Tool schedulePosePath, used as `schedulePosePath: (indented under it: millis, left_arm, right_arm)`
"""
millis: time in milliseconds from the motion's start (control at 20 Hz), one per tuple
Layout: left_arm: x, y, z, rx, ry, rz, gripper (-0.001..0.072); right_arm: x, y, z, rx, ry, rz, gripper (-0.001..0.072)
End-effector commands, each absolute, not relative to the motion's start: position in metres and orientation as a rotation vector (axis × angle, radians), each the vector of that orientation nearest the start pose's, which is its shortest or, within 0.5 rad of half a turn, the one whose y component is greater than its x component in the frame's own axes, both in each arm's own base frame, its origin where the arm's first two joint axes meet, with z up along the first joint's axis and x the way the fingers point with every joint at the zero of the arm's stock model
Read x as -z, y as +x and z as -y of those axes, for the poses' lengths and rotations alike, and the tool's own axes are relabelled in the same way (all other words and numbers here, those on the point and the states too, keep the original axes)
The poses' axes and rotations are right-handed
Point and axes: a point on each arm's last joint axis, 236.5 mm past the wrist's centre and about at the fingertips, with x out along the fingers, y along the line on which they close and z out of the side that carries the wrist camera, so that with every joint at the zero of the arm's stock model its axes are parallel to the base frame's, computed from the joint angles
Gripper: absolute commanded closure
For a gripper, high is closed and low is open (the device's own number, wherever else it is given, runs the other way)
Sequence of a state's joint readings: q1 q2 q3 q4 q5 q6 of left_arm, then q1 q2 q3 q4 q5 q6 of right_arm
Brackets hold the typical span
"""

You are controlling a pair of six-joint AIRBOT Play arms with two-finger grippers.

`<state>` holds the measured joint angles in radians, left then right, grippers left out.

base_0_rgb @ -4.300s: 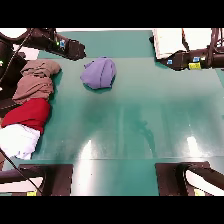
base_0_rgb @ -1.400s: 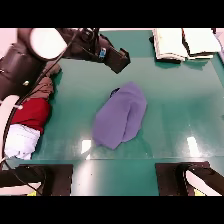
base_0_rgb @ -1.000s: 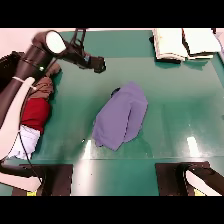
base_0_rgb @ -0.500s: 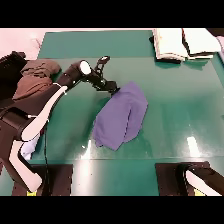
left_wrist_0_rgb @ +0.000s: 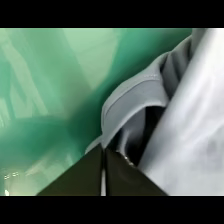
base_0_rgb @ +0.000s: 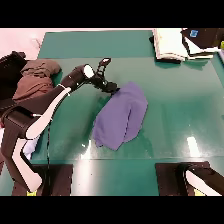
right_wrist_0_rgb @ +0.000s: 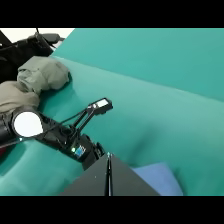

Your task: Fold the shirts.

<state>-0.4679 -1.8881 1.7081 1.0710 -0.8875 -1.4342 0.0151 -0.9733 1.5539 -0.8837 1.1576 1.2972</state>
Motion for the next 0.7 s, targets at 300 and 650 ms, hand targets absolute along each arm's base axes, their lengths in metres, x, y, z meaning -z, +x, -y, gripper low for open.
schedulePosePath:
  millis: [300, 650]
  left_arm:
    - [-0.125, 0.525, 0.215, 0.527, -0.090, -0.839, 0.0683]
    - [-0.130, 0.506, 0.180, 0.503, -0.016, -0.906, 0.0683]
  right_arm:
    - [-0.174, 0.325, -0.133, -0.542, 0.253, -0.995, 0.0693]
    - [0.010, 0.311, -0.205, -0.511, 0.494, -1.241, 0.0276]
